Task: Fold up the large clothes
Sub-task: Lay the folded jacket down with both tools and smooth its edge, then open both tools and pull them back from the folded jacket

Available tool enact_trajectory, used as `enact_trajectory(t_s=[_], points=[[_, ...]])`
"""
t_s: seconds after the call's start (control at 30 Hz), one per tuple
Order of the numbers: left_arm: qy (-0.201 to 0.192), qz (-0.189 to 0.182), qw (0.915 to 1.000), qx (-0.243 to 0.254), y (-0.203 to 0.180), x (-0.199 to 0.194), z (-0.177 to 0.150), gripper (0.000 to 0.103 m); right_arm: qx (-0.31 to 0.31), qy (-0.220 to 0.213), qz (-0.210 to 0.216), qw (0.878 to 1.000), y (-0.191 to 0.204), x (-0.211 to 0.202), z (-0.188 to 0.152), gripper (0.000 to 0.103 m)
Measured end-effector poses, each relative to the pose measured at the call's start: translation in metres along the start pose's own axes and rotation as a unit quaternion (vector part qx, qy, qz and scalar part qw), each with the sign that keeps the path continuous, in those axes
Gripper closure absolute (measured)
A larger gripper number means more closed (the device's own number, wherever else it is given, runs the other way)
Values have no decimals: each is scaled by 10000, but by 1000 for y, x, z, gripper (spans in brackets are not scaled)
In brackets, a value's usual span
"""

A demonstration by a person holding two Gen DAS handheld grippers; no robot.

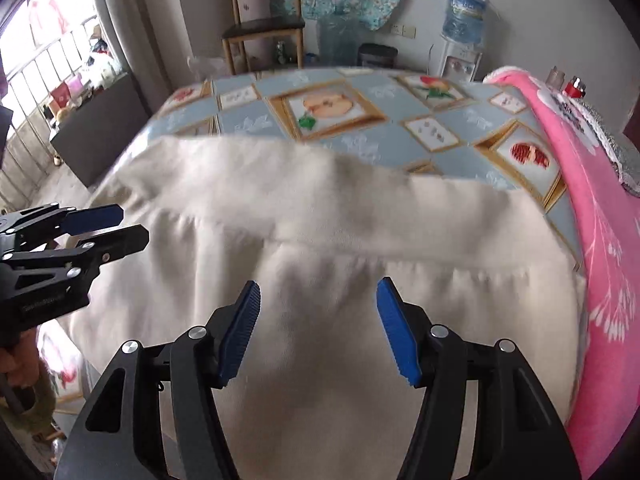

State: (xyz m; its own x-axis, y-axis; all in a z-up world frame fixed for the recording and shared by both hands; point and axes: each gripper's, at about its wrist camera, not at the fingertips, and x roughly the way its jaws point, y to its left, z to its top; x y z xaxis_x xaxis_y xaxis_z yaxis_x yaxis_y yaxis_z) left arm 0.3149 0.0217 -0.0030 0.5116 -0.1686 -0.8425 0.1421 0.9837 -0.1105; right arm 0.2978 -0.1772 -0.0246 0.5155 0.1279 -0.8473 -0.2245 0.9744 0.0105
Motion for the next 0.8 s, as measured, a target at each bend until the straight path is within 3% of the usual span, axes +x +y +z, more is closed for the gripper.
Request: enact_trajectory(t_s=[0.07,0.1,0.13,0.23,0.37,0.47,0.53,0.6,0.73,0.8], points=[[229,15,9997,86,-11,16,-10,56,80,304,-148,9994,2,25,-11,43],[242,195,9994,170,-15,23,-14,56,172,119,-94,9997,-1,22,-14,43],[158,278,9991,263,-18,24,-19,56,249,206,-40,9995,-4,20,-15,43],[67,170,9997,180,-14,4,-27,56,364,67,-88,9993,-14,-10,-26,43],[-183,55,9998,88,-1,-30,-51,52,569,-261,-558,9965,-45,-57,-69,43],[-44,146,9999,56,4,-24,-71,50,1005,-61,-1102,9888,-76,-53,-102,41],[-18,165,9998,-50,7,-16,-79,50,1218,-179,-837,9889,-87,-49,-112,41],[-102,189,9997,-107,5,-23,-81,50,1187,-152,-908,9887,-81,-61,-109,41],[-496,-84,9986,-178,1,-68,-92,49,1065,-704,-568,9902,-57,-111,-116,40],[-655,-73,9976,-189,-3,-91,-102,40,1068,-971,-430,9886,-44,-133,-124,27]])
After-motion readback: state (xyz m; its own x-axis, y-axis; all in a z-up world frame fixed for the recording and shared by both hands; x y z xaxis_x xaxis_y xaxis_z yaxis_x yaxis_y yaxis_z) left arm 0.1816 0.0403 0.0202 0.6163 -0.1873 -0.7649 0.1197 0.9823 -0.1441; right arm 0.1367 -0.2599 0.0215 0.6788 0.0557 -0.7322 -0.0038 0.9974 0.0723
